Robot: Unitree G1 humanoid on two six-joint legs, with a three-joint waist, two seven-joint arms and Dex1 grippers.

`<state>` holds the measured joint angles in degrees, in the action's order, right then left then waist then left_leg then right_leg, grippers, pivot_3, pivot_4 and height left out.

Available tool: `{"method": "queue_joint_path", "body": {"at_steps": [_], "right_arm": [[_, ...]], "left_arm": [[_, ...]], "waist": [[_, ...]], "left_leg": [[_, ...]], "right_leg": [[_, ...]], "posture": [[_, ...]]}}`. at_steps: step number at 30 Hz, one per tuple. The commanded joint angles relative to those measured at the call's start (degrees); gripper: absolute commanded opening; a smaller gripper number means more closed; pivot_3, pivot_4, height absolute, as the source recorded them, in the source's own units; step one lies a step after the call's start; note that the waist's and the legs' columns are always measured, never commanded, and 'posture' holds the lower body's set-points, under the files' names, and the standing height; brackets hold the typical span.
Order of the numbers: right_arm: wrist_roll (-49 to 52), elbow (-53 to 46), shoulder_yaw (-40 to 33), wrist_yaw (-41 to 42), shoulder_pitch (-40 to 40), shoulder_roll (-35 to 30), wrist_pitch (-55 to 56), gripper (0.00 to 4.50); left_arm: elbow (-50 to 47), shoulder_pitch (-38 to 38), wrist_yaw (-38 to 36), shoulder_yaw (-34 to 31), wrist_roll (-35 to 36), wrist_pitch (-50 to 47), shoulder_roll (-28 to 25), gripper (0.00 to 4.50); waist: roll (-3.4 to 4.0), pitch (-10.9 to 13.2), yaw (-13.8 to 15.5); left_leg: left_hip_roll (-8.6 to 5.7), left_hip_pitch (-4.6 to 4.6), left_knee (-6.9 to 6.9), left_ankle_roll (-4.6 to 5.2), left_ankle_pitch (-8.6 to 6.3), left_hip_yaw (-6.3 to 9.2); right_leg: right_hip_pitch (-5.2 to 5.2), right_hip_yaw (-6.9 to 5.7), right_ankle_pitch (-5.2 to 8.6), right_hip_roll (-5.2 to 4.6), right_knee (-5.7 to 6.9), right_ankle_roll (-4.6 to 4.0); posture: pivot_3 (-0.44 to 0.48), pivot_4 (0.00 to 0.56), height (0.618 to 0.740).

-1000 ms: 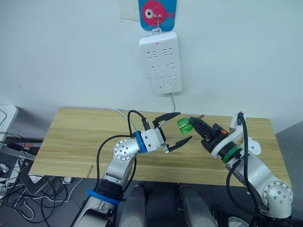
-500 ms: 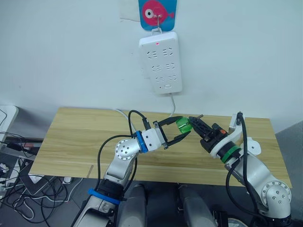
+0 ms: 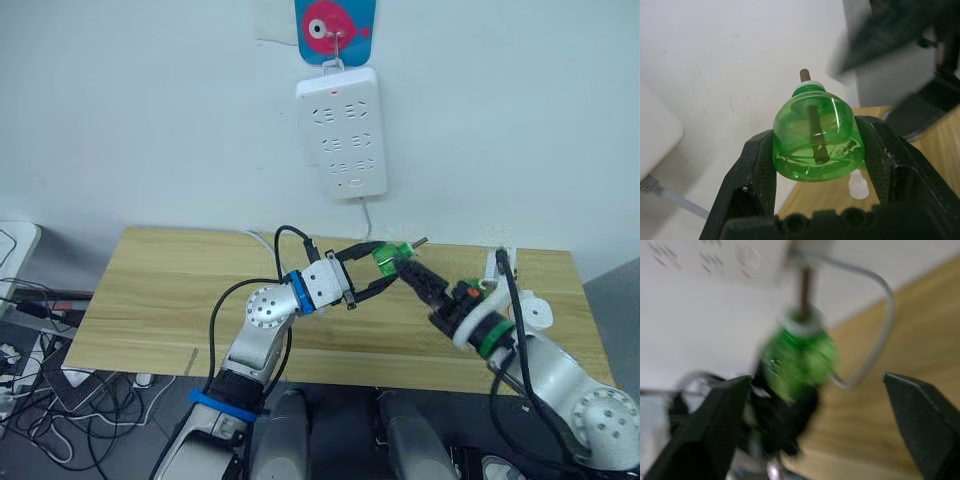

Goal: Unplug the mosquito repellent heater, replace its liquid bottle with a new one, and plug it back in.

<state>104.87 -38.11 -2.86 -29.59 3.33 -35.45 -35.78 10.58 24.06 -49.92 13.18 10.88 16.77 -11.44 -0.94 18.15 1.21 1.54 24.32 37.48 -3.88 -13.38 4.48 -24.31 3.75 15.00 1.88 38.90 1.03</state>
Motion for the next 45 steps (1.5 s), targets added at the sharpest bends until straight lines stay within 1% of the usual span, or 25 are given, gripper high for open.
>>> {"method": "queue_joint_path", "body": {"at_steps": [1, 3, 5, 7, 9, 12, 14, 16, 19, 21, 25, 29, 32, 37, 45], "right_arm": [[4.79, -1.68, -5.99, 0.93, 3.41, -8.19, -3.05, 4.47], [6.94, 0.01, -11.43, 2.40, 6.59, -15.13, -5.91, 4.47], [7.97, 2.39, -15.55, 3.84, 8.73, -20.55, -8.09, 4.47], [7.83, 6.64, -19.93, 6.39, 10.24, -26.60, -12.07, 4.47], [5.47, 12.47, -22.40, 7.58, 11.19, -31.62, -15.77, 4.47], [-0.71, 20.50, -22.52, 11.37, 10.53, -36.84, -20.65, 4.47], [-7.02, 25.88, -20.07, 14.06, 7.78, -39.09, -22.61, 4.47], [-13.11, 29.60, -16.96, 17.65, 4.21, -39.96, -24.09, 4.47], [-24.81, 34.13, -10.16, 25.25, -2.70, -40.14, -25.26, 4.47], [-31.34, 36.76, -5.88, 29.37, -7.60, -39.13, -26.02, 4.47], [-40.90, 41.63, -0.89, 34.28, -15.69, -36.08, -28.43, 4.47], [-46.27, 47.11, -0.96, 34.40, -22.52, -30.84, -33.35, 4.47], [-50.72, 49.94, -1.26, 34.90, -25.62, -27.88, -35.80, 4.47], [-57.14, 51.70, -1.59, 37.29, -27.75, -24.55, -37.46, 4.47], [-64.05, 52.99, -3.48, 39.59, -29.60, -20.40, -40.19, 4.47]], "left_arm": [[0.41, 1.02, -3.16, -0.67, 2.40, 0.99, -0.71, 2.26], [0.48, 0.99, -5.37, -0.88, 3.43, 1.06, -1.67, 2.26], [0.17, 0.73, -7.30, -1.05, 4.33, 1.05, -2.48, 2.26], [-0.63, 0.12, -10.12, -1.08, 5.97, 0.83, -3.70, 2.26], [-1.54, -0.49, -12.87, -1.09, 7.75, 0.38, -4.84, 2.26], [-2.22, -1.12, -16.04, -1.04, 9.20, 0.76, -6.12, 2.26], [-2.53, -1.38, -17.24, -1.15, 9.77, 0.68, -6.54, 2.26], [-2.86, -1.51, -17.72, -1.27, 10.01, 0.47, -6.66, 2.26], [-3.89, -1.91, -17.99, -1.38, 10.20, -0.12, -6.79, 2.26], [-5.23, -2.58, -17.85, -1.41, 10.33, -0.74, -7.08, 2.26], [-8.55, -4.54, -17.44, -1.72, 10.59, -2.46, -8.16, 2.26], [-10.95, -6.07, -17.03, -1.89, 10.64, -3.66, -9.03, 2.26], [-12.16, -6.58, -16.46, -1.95, 10.51, -4.36, -9.20, 2.26], [-13.56, -7.25, -16.11, -2.17, 10.40, -5.20, -9.45, 2.26], [-13.98, -7.15, -15.53, -2.31, 10.36, -5.67, -9.78, 2.26]], "waist": [[-0.01, 0.01, -0.08], [0.00, 0.04, -0.15], [-0.11, 0.10, -0.22], [-0.12, 0.12, -0.38], [-0.14, 0.13, -0.50], [-0.23, 0.18, -0.47], [-0.26, 0.22, -0.44], [-0.29, 0.26, -0.47], [-0.35, 0.38, -0.66], [-0.35, 0.60, -0.77], [-0.32, 1.14, -0.78], [-0.22, 1.43, -0.50], [-0.18, 1.48, -0.03], [-0.15, 1.51, 0.23], [-0.13, 1.54, 0.25]], "left_leg": [[-0.01, 0.00, 0.01, 0.00, 0.00, -0.01], [-0.01, -0.02, 0.01, 0.00, 0.00, -0.03], [0.01, -0.02, 0.01, 0.00, 0.00, -0.06], [0.00, -0.03, 0.01, 0.00, 0.00, -0.07], [0.01, -0.09, -0.04, 0.00, 0.00, -0.14], [0.01, -0.16, -0.14, 0.00, 0.00, -0.18], [0.01, -0.22, -0.26, 0.00, 0.00, -0.24], [0.01, -0.27, -0.36, 0.00, 0.01, -0.32], [0.02, -0.33, -0.46, 0.00, 0.00, -0.40], [0.03, -0.34, -0.51, 0.00, 0.00, -0.40], [0.04, -0.33, -0.53, 0.00, 0.00, -0.45], [0.05, -0.29, -0.52, 0.00, 0.00, -0.42], [0.04, -0.28, -0.52, 0.00, 0.00, -0.43], [0.04, -0.26, -0.53, 0.00, 0.00, -0.42], [0.04, -0.26, -0.53, 0.00, 0.00, -0.42]], "right_leg": [[0.00, 0.00, 0.00, 0.00, 0.00, 0.00], [0.00, 0.04, 0.00, 0.01, 0.03, 0.01], [0.01, 0.06, 0.01, 0.01, 0.01, 0.01], [0.02, 0.08, 0.01, 0.04, -0.01, 0.01], [0.02, 0.15, 0.01, 0.04, -0.01, 0.01], [0.02, 0.18, 0.01, 0.05, -0.05, 0.02], [0.02, 0.23, 0.02, 0.05, -0.09, 0.04], [0.01, 0.27, 0.02, 0.04, -0.16, 0.04], [0.00, 0.29, 0.03, 0.07, -0.23, 0.04], [-0.01, 0.30, 0.03, 0.07, -0.26, 0.05], [-0.05, 0.31, 0.03, 0.07, -0.27, 0.05], [-0.07, 0.35, 0.03, 0.06, -0.26, 0.05], [-0.07, 0.34, 0.03, 0.04, -0.27, 0.05], [-0.08, 0.34, 0.04, 0.03, -0.28, 0.06], [-0.08, 0.32, 0.04, 0.03, -0.27, 0.06]], "posture": [[0.109, 0.326, 0.740], [0.095, 0.340, 0.740], [0.094, 0.347, 0.740], [0.092, 0.353, 0.740], [0.094, 0.358, 0.740], [0.097, 0.362, 0.740], [0.103, 0.365, 0.740], [0.112, 0.369, 0.740], [0.122, 0.374, 0.740], [0.131, 0.376, 0.740], [0.147, 0.380, 0.740], [0.161, 0.380, 0.740], [0.172, 0.379, 0.740], [0.186, 0.379, 0.740], [0.201, 0.377, 0.740]]}}
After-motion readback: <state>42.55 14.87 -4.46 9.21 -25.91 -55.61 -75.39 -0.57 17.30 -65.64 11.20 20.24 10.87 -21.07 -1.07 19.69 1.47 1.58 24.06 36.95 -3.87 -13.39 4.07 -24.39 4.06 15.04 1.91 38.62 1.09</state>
